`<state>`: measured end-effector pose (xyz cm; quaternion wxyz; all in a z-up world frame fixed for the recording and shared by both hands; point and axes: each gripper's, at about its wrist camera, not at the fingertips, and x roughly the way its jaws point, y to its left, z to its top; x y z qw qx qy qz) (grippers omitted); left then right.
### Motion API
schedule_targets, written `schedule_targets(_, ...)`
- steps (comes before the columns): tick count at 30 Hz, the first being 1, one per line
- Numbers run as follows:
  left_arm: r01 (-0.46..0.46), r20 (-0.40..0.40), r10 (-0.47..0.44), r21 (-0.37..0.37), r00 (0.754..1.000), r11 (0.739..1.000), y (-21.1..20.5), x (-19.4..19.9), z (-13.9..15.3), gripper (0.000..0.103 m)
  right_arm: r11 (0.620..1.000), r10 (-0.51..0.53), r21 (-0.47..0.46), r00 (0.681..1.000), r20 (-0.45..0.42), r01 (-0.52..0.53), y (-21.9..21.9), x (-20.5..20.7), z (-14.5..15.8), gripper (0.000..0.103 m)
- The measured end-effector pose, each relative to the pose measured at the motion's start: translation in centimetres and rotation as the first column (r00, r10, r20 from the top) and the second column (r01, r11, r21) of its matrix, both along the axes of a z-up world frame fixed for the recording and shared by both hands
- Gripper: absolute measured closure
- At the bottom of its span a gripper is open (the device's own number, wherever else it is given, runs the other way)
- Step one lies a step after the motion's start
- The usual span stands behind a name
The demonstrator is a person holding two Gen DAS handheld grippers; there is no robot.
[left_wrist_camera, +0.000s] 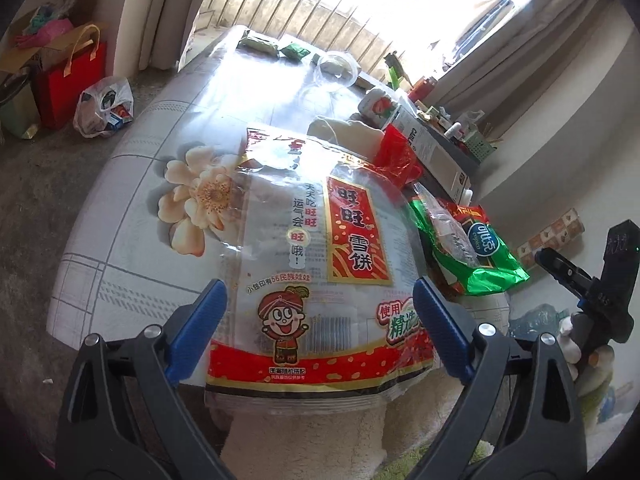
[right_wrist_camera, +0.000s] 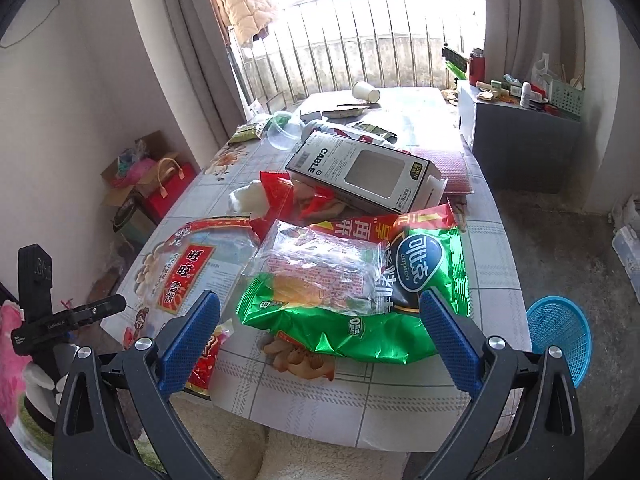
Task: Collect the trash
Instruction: 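Grasp the red-and-white rice cracker bag edge with left tool while right tool reaches the clear wrapper, then lift the rice cracker bag with left tool while right tool grasps the clear plastic wrapper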
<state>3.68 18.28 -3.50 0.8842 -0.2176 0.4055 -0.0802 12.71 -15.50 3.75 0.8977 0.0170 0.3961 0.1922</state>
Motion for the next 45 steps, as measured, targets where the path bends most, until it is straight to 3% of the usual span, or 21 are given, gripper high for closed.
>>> schedule_targets(2,0.102,0.021,-0.104,0.090,0.994,0.991,-1.7,-1.4,0.4,0.014,1.000,0.007,-0.026,1.000,0.004,-0.007,0.3,0.7,-0.2,0.006)
schedule_targets(3,0.146,0.012,-0.147,0.084,0.989,0.986,-2.2,-2.1,0.3,0.014,0.999,0.009,-0.034,1.000,0.002,-0.009,0.5,1.0,-0.4,0.006)
schedule_targets(6,0.213,-0.022,-0.214,-0.057,0.977,0.975,-2.6,-4.0,-0.8,0.014,1.000,0.006,-0.024,1.000,-0.026,-0.007,0.8,1.8,-1.3,0.006)
schedule_targets(8,0.210,-0.037,-0.219,-0.160,0.975,0.964,-2.5,-5.1,-1.9,0.014,1.000,0.003,-0.005,0.999,-0.042,-0.003,0.8,2.1,-1.7,0.006)
schedule_targets(10,0.171,-0.069,-0.191,-0.228,0.979,0.959,-2.6,-5.7,-3.5,0.014,1.000,0.001,0.019,0.998,-0.055,0.001,1.0,2.3,-2.2,0.006)
schedule_targets(14,0.081,-0.071,-0.105,-0.287,0.992,0.955,-2.6,-4.9,-6.5,0.014,0.999,0.000,0.053,0.997,-0.079,0.004,1.3,2.4,-2.6,0.006)
schedule_targets(15,0.062,-0.066,-0.086,-0.306,0.994,0.950,-2.4,-4.7,-6.8,0.018,0.999,-0.001,0.054,0.997,-0.079,0.005,1.4,2.3,-2.5,0.006)
schedule_targets(16,0.048,-0.064,-0.073,-0.320,0.995,0.946,-2.3,-4.4,-6.9,0.027,0.999,-0.002,0.052,0.997,-0.076,0.006,1.5,2.2,-2.4,0.006)
schedule_targets(19,0.053,-0.024,-0.066,-0.360,0.998,0.931,-1.9,-5.0,-6.4,0.029,0.999,-0.004,0.044,0.998,-0.061,0.007,1.2,1.6,-2.1,0.006)
schedule_targets(23,0.050,0.031,-0.041,-0.363,0.999,0.931,-1.5,-5.7,-4.8,0.029,0.998,-0.026,0.050,0.996,-0.081,0.030,0.6,1.8,-3.0,0.006)
schedule_targets(30,-0.069,0.035,0.099,-0.499,0.994,0.864,1.3,-4.0,-5.4,0.030,0.999,-0.016,0.035,0.998,-0.063,0.018,1.0,1.6,-2.9,0.006)
schedule_targets(32,-0.086,0.032,0.119,-0.514,0.992,0.853,1.7,-3.7,-5.8,0.039,1.000,0.012,0.003,0.999,-0.040,-0.012,1.7,1.7,-2.8,0.006)
schedule_targets(36,-0.101,0.025,0.145,-0.598,0.989,0.795,2.9,-3.2,-6.7,0.057,0.995,0.063,-0.074,0.998,-0.026,-0.064,3.3,2.9,-3.2,0.006)
schedule_targets(45,-0.114,0.050,0.194,-0.655,0.980,0.747,4.4,-3.6,-7.5,0.084,0.961,0.181,-0.196,0.980,-0.088,-0.195,7.0,6.4,-5.5,0.012)
